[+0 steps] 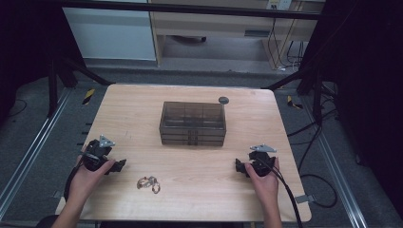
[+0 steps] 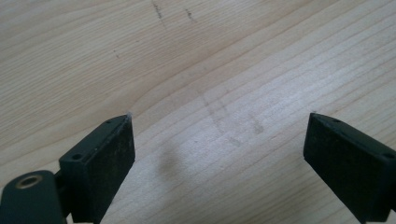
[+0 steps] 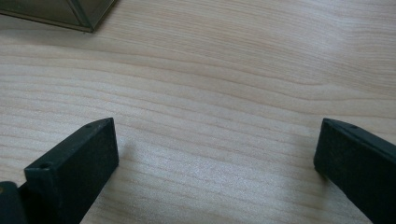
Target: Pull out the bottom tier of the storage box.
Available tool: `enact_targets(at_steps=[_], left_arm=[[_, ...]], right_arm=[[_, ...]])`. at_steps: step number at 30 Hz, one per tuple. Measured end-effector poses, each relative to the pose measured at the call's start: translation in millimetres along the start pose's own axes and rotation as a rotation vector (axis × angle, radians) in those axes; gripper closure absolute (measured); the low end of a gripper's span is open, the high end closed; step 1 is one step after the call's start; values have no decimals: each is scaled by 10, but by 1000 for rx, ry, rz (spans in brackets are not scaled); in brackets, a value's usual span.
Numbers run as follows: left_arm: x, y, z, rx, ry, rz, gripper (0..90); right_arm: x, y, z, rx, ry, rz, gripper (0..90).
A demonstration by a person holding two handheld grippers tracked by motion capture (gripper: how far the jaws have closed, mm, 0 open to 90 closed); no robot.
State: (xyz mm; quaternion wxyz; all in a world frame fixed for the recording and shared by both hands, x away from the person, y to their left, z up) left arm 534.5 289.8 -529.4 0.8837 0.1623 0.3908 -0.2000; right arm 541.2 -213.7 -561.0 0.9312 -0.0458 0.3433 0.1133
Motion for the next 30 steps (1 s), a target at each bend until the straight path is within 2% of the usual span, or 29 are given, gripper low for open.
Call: enact_targets(at_steps=[6,7,11,12,14,21,24,25,28,29,30], left_arm=[[1,18,1,-10,-12,-4,78],[1,18,2,-10,-13,-6,77],[9,18,5,-4,-10,-7,76],[23,16,3,-4,-7,-8,76],[29,14,0,-3,-3,-9,76],[20,18,0,-4,-4,-6,75],[21,21,-2,-5,-3,-5,75],[21,22,-2,-6,-3,-6,75],[20,22,-2,-7,-3,-7,75],[20,21,-2,-7,-3,-8,75],[20,19,-1,-7,-3,-9,75]], right_arm=[[-2,5,-1,3,2,3,8],[-29,18,2,-11,13,6,51],[-81,55,-6,-40,32,-6,53],[-127,99,0,-76,50,-13,58],[-169,150,19,-94,63,-9,61],[-325,339,198,-127,83,-6,106],[-376,424,293,-120,89,-8,161],[-399,491,357,-106,99,-5,182],[-410,541,405,-89,103,-3,217],[-415,611,455,-49,112,2,250],[-415,611,455,-49,112,2,250]])
Point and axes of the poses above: each handheld gripper's, and its own axes: x roughly forward along the jaws, z roughly out of its top, y roughly to its left, the point moved 7 cm from there along x, roughly forward along the jaws, and after that the axes turned 3 degrees about -y, right-handed, at the moved point
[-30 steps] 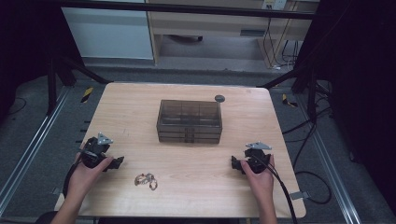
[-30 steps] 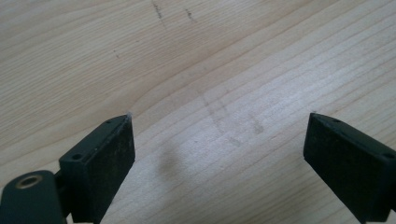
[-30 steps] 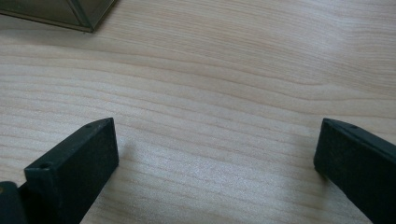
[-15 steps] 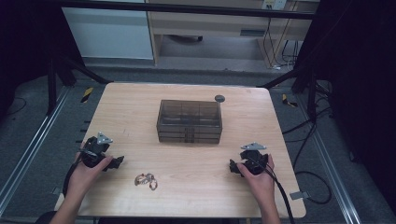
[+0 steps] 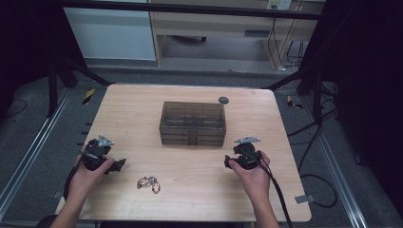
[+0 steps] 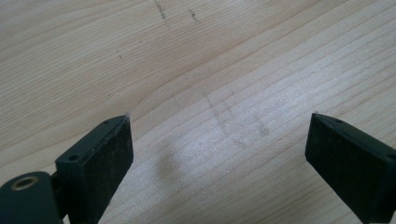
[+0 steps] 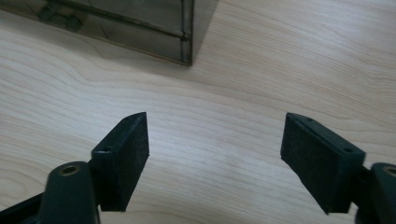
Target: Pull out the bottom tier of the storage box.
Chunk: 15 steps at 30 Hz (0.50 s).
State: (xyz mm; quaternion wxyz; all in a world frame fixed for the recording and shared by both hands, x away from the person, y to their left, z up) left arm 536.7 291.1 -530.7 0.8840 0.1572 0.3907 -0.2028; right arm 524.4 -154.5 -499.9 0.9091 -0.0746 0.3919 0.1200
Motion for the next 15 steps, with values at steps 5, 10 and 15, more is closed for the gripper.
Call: enact_targets(at_steps=[5,10,15], left_arm=[[0,-9,2,1,-2,-4,75],[4,-1,2,0,0,-6,75],[6,-5,5,1,-2,-6,74]], right_arm=[[-6,130,126,19,-2,-7,311],[-6,199,181,33,-1,-1,350],[25,340,263,40,-13,33,396]])
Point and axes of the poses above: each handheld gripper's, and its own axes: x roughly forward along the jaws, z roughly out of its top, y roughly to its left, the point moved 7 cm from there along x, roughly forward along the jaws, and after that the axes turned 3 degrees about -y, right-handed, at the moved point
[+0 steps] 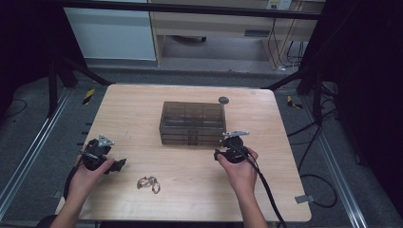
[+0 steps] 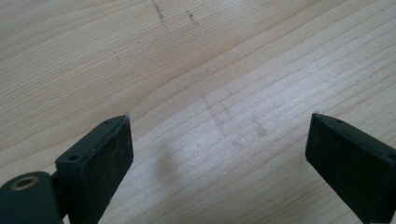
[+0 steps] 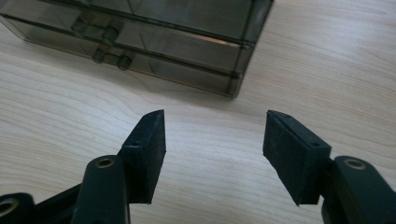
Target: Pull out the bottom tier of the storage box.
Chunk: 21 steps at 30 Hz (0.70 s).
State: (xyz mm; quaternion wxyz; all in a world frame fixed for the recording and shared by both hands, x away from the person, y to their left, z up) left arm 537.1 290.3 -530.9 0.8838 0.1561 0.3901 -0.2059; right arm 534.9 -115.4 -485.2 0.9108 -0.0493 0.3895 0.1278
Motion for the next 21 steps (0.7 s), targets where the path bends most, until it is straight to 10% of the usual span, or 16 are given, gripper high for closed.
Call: enact_targets(at_steps=[21], left_arm=[[4,3,1,4,3,-3,74]], right_arm=[[208,440,62,50,-3,74,446]])
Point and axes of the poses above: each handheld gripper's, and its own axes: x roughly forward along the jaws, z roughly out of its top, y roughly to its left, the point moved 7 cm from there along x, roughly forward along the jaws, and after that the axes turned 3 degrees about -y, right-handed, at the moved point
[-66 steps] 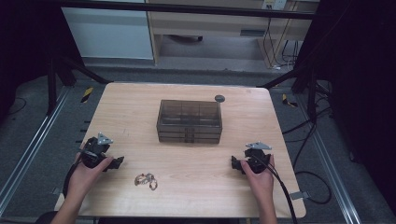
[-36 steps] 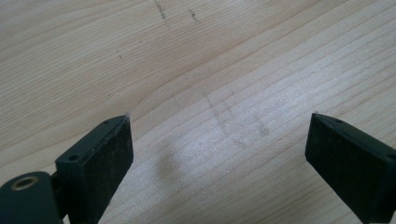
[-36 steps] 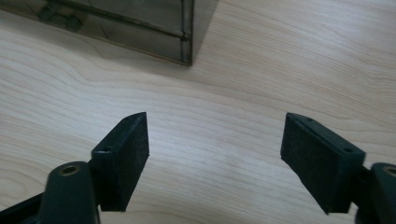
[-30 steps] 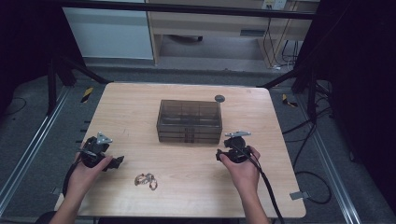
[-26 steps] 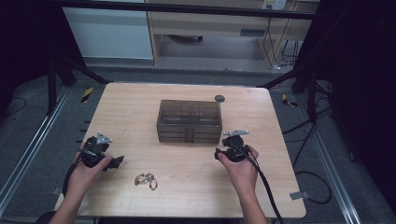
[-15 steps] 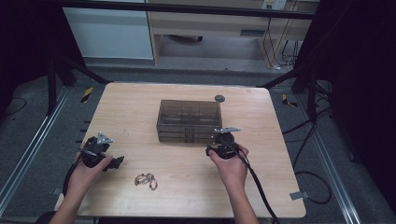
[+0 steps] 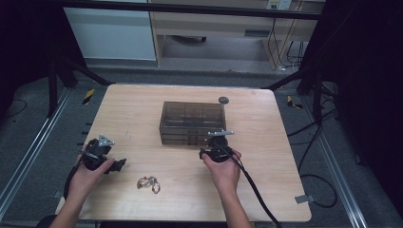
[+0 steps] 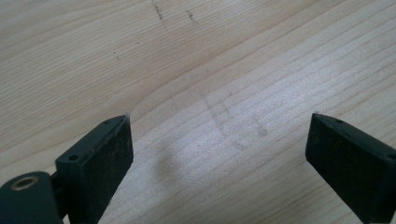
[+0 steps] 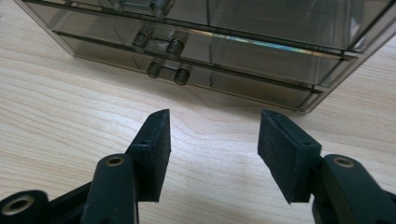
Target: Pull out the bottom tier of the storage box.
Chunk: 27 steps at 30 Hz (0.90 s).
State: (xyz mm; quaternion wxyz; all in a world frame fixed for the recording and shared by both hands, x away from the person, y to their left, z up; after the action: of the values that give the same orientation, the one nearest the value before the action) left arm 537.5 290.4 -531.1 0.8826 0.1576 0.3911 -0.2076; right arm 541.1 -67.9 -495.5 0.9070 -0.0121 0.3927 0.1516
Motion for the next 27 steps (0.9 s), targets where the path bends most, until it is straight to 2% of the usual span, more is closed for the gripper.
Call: enact_targets(at_steps=[3,17,27], left_arm=[[1,-3,-2,0,3,-2,74],[6,-3,-5,3,8,0,75],[3,-5,-4,3,8,-2,75]], right_arm=[[12,13,3,-4,-3,1,446],[94,133,-10,45,1,18,454],[158,201,-17,57,-2,22,454]])
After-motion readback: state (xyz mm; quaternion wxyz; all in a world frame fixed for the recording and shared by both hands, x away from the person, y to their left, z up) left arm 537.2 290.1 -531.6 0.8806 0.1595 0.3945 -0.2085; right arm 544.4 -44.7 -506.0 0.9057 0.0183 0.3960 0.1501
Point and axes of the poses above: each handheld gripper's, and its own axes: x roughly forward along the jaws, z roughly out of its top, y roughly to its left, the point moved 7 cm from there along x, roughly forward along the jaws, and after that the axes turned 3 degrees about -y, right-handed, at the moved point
